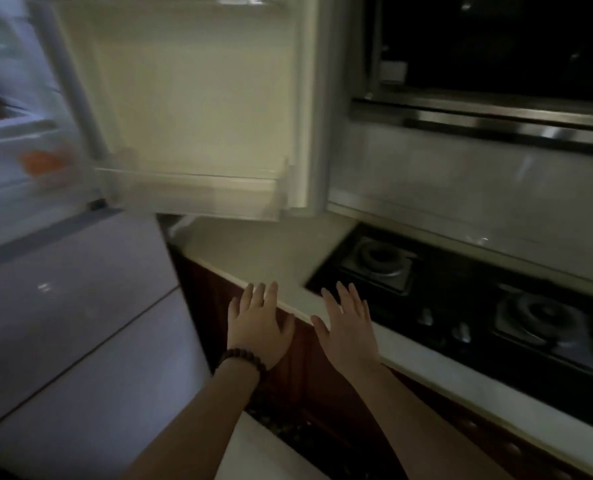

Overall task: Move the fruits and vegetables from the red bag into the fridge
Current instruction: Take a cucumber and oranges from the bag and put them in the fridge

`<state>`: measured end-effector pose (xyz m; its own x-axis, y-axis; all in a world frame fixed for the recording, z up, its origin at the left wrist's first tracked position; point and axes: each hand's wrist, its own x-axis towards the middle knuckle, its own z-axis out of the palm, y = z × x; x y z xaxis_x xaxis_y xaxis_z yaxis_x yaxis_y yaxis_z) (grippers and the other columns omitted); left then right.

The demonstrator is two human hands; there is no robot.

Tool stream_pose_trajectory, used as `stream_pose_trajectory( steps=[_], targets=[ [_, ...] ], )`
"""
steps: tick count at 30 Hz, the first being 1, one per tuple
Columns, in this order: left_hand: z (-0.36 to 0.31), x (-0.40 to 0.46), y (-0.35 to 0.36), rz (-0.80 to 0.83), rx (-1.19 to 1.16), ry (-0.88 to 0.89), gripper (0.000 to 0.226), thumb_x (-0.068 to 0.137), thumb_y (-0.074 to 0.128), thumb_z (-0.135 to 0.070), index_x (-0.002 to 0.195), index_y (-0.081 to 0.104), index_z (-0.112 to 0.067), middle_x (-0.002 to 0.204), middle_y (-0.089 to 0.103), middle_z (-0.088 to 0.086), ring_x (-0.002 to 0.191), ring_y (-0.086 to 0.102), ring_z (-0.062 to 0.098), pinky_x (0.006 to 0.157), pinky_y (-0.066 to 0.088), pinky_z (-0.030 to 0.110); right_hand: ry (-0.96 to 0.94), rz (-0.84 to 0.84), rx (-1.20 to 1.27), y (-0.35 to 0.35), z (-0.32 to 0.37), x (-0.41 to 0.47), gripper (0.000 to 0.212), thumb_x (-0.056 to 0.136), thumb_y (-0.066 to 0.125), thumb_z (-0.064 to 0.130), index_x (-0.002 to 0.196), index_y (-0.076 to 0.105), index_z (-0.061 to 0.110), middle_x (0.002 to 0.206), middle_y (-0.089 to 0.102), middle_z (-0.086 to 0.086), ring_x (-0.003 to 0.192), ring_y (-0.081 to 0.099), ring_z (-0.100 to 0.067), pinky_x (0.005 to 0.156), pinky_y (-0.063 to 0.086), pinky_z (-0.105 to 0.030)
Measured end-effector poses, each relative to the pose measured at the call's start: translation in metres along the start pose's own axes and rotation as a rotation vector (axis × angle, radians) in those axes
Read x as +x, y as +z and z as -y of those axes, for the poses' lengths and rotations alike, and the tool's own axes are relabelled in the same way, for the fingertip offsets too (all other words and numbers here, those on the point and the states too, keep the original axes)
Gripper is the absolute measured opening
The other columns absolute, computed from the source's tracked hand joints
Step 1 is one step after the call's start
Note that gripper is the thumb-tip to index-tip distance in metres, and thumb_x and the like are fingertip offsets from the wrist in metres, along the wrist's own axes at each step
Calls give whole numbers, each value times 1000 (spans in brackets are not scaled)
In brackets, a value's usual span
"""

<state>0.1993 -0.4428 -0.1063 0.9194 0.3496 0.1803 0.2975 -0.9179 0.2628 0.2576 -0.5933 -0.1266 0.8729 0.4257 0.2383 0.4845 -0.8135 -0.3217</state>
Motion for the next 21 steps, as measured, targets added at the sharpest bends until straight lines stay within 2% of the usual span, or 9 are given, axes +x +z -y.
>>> stream_pose_trajectory(
  steps=[3,12,21],
  targets=[
    [-69,-5,22,56,-28,149,70,91,33,-53,150,11,-22,157,16,3,145,5,21,117,7,44,156,1,-31,-25,-62,-30,59,98,26,51,150,17,25,159,6,-3,146,-7,-21,119,1,-40],
    [-317,-68,86,162,-85,564,68,93,33,-54,149,13,-22,156,18,0,145,6,19,117,8,41,555,-167,-93,-129,-260,-175,59,97,34,50,149,22,25,159,11,-3,146,-4,-22,117,2,-40],
    [-569,-185,145,266,-142,857,67,92,31,-53,149,14,-21,156,19,2,144,9,20,116,13,44,873,-247,-167,-239,-448,-356,59,97,34,50,148,22,23,159,6,-3,146,-8,-21,118,5,-42]
  ],
)
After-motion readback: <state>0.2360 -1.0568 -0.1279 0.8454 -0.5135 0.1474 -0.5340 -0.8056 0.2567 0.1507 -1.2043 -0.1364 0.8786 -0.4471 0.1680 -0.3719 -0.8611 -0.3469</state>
